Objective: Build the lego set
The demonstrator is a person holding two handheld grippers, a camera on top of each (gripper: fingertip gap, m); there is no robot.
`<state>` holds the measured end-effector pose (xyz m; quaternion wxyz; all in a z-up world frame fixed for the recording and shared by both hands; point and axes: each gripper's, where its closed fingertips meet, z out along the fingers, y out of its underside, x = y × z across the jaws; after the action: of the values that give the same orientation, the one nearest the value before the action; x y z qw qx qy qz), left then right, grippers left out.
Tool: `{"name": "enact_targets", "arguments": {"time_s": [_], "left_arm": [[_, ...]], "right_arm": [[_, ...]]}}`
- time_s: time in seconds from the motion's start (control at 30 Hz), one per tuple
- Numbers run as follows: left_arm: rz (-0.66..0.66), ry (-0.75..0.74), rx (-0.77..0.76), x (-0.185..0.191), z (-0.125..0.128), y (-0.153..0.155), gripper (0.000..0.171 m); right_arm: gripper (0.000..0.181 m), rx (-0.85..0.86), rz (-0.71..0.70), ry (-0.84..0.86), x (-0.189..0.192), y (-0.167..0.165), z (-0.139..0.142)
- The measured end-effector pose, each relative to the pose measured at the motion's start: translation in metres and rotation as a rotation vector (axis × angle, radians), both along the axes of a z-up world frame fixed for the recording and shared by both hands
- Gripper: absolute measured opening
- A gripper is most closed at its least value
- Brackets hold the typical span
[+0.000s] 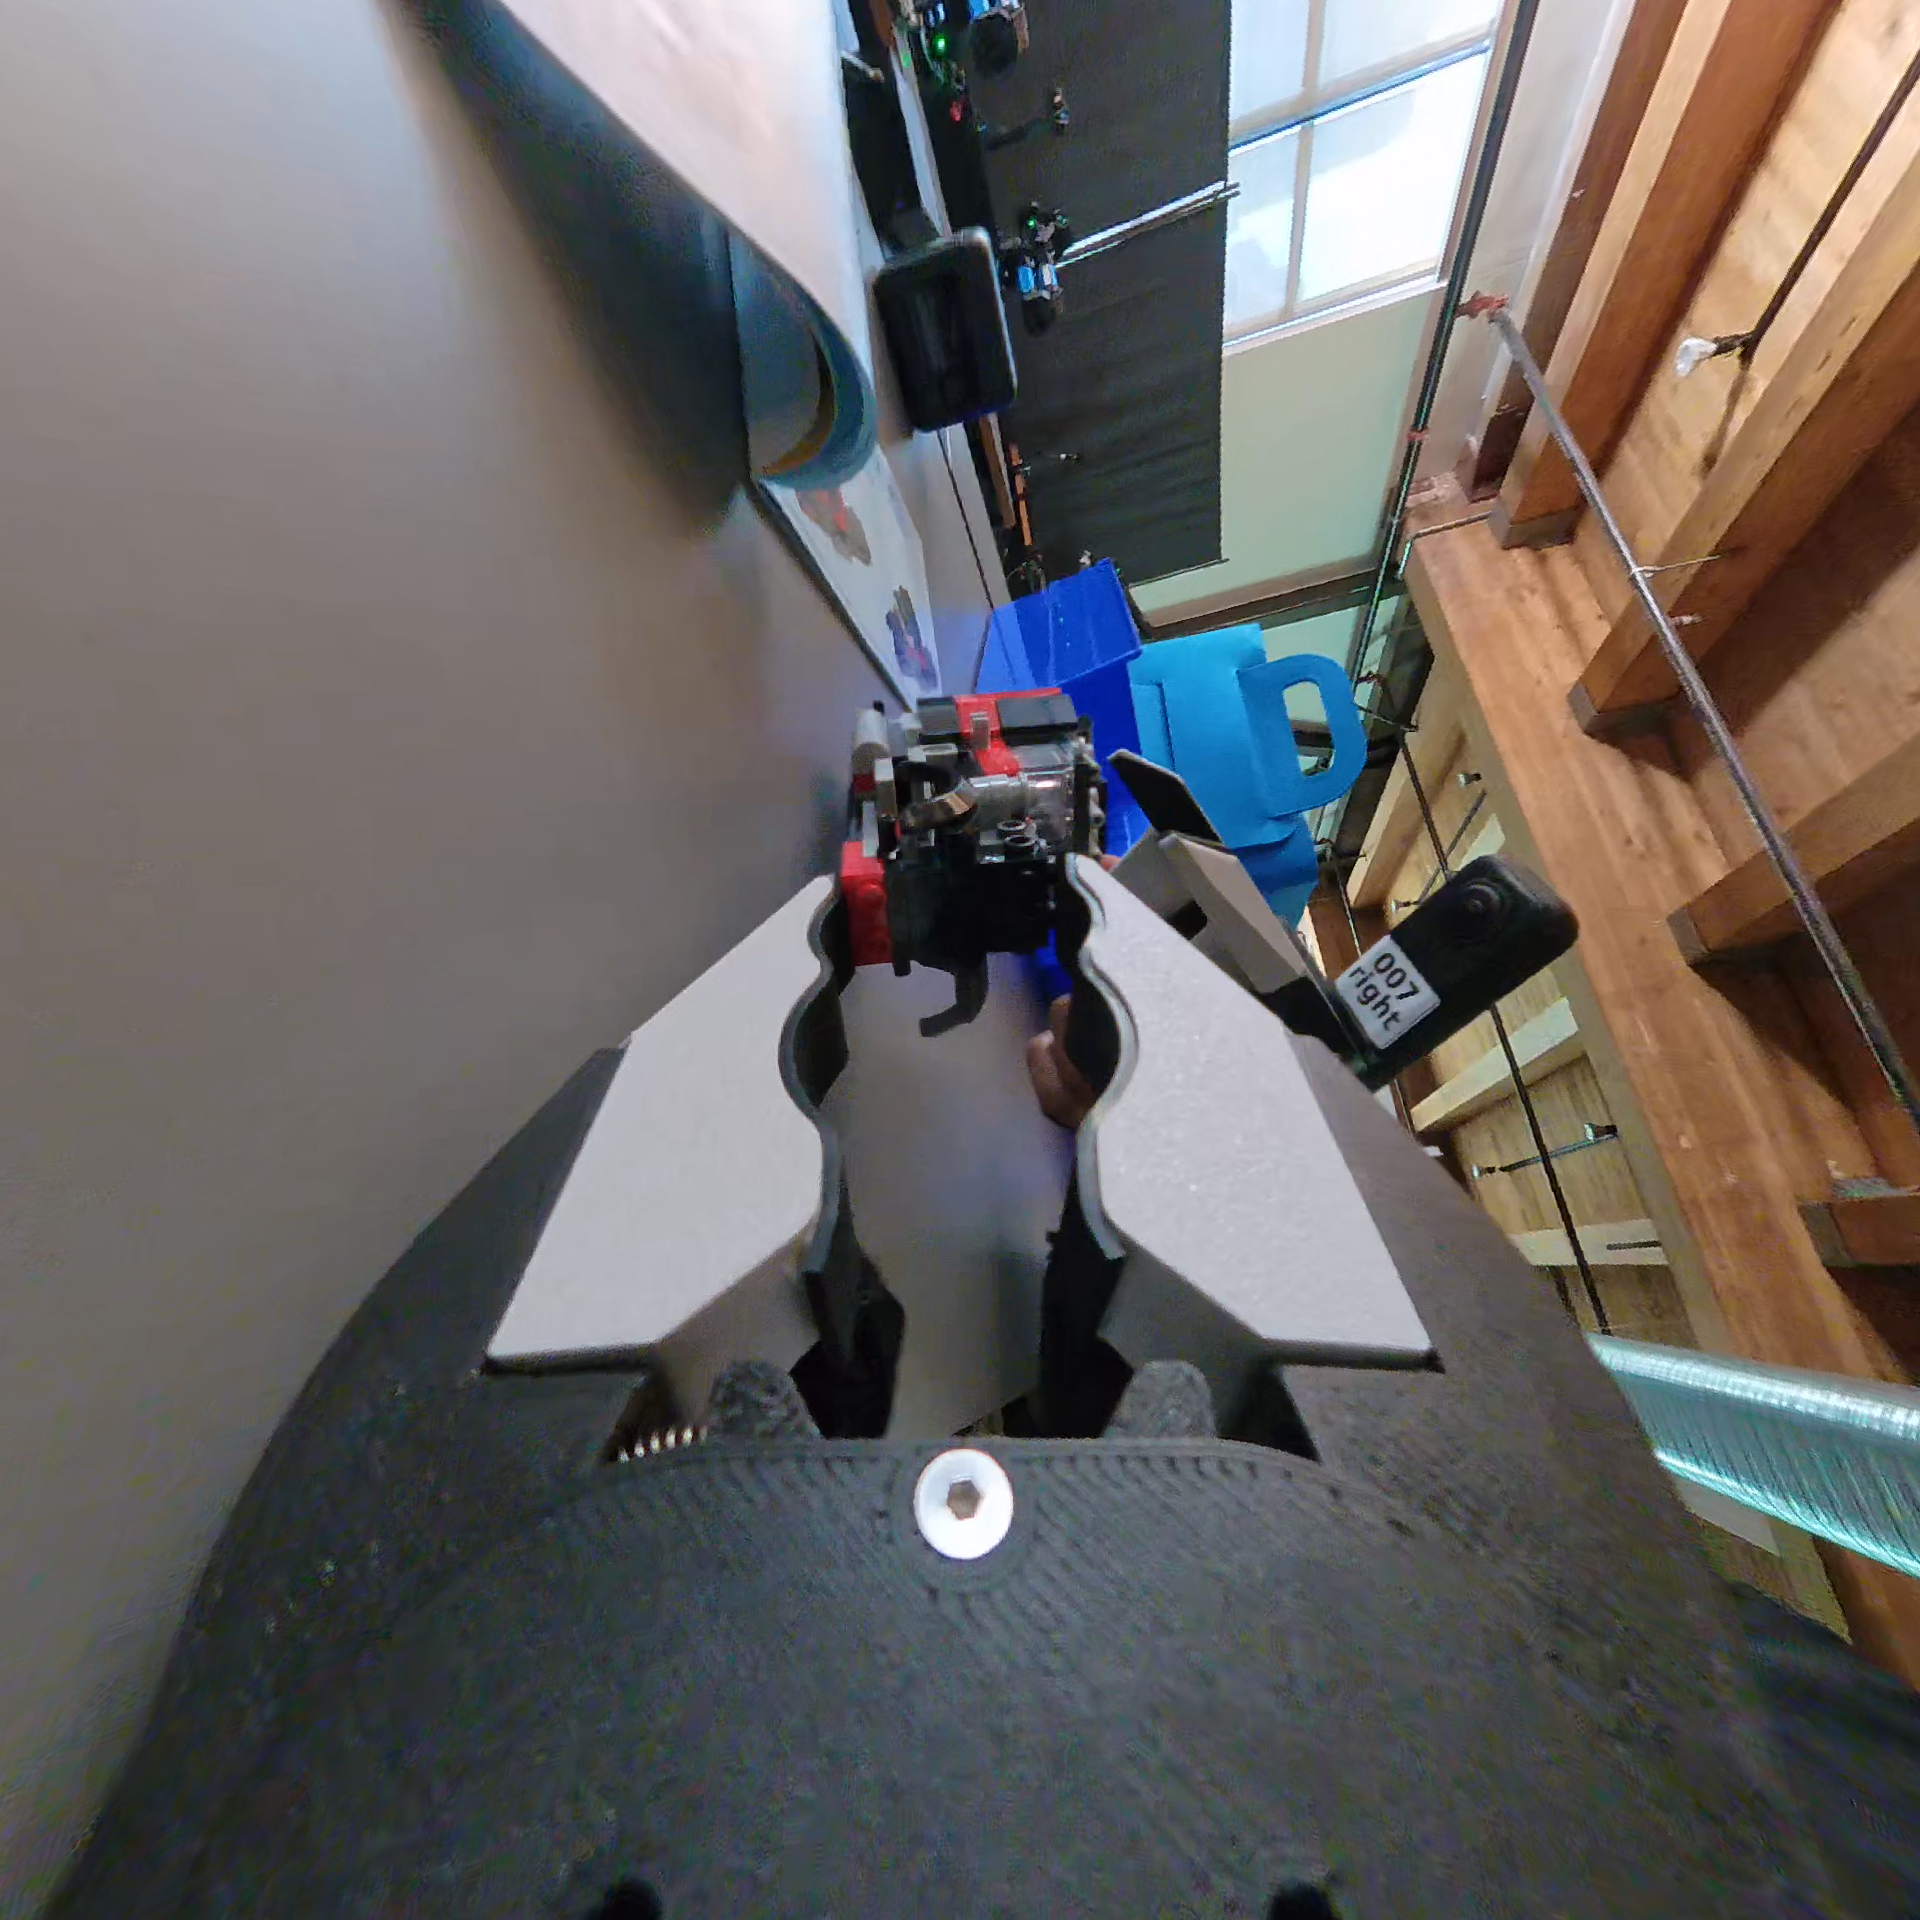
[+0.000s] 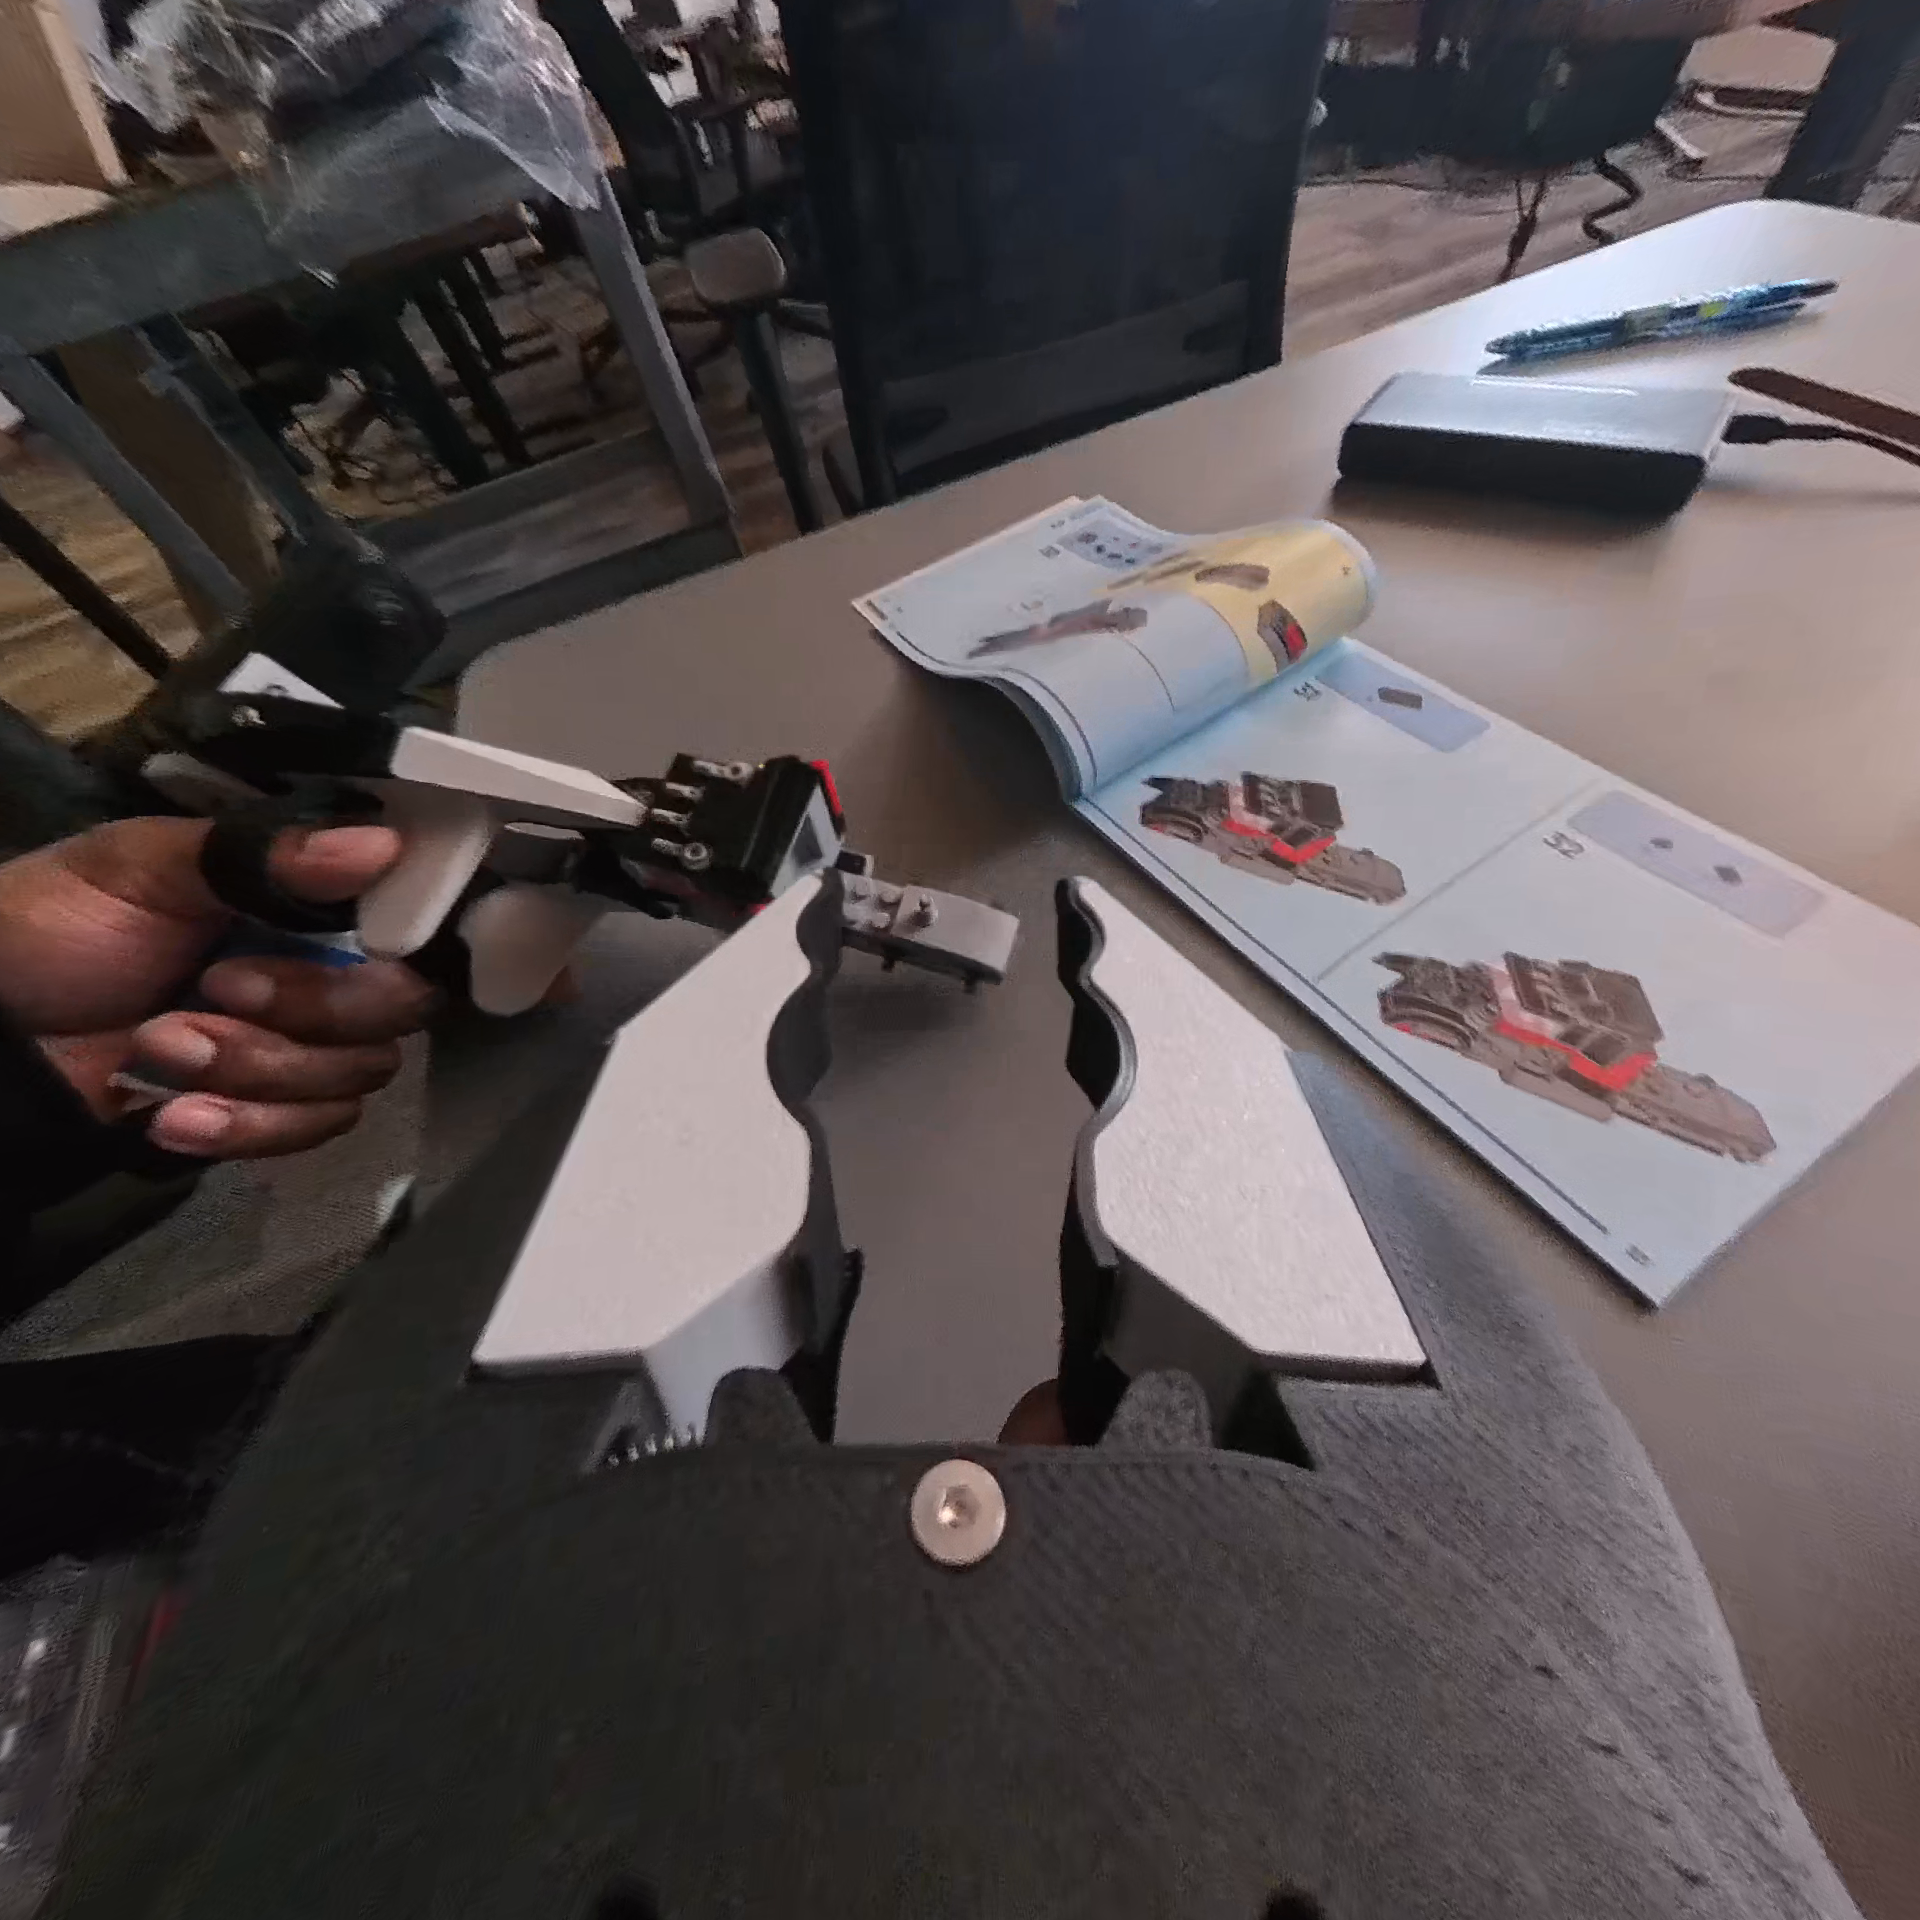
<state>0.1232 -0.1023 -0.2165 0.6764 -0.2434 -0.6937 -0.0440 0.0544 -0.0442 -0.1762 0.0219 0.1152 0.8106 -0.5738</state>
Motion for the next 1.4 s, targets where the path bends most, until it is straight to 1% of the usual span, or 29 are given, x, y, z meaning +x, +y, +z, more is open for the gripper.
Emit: {"name": "enact_targets", "arguments": {"time_s": [0.13,0.4,0.6,0.73,0.9,1.03,1.13,1.23,1.3,1.4], "left_arm": [[0.004,-0.024,-0.035,-0.001,-0.003,0.009,0.039],[0.014,-0.037,-0.039,-0.002,-0.002,0.011,0.039],[0.027,-0.005,0.006,-0.007,0.001,0.01,0.039],[0.052,0.028,0.035,-0.016,0.011,0.008,0.039],[0.047,0.07,0.059,-0.031,0.025,-0.001,0.039],[0.032,0.067,0.04,-0.034,0.023,-0.007,0.039],[0.026,0.063,0.042,-0.031,0.018,-0.009,0.039],[0.012,0.04,0.054,-0.024,0.009,-0.008,0.039],[0.007,0.027,0.051,-0.02,0.004,-0.008,0.039],[0.001,0.033,0.057,-0.016,0.006,-0.009,0.039]], "right_arm": [[0.042,0.034,-0.032,0.022,-0.005,0.008,-0.004],[0.042,0.044,-0.051,-0.026,-0.008,0.015,-0.014],[0.042,-0.015,-0.005,-0.008,-0.002,0.022,-0.002],[0.041,-0.074,0.027,0.005,0.002,0.022,0.016],[0.041,-0.132,0.067,0.029,0.003,0.005,0.043],[0.036,-0.106,0.163,0.149,0.012,-0.019,0.053],[0.031,-0.05,0.26,0.247,0.021,-0.034,0.048],[0.031,0.014,0.346,0.287,0.032,-0.042,0.037],[0.032,0.049,0.348,0.294,0.031,-0.046,0.027],[0.032,0.064,0.365,0.269,0.033,-0.049,0.019]]}}
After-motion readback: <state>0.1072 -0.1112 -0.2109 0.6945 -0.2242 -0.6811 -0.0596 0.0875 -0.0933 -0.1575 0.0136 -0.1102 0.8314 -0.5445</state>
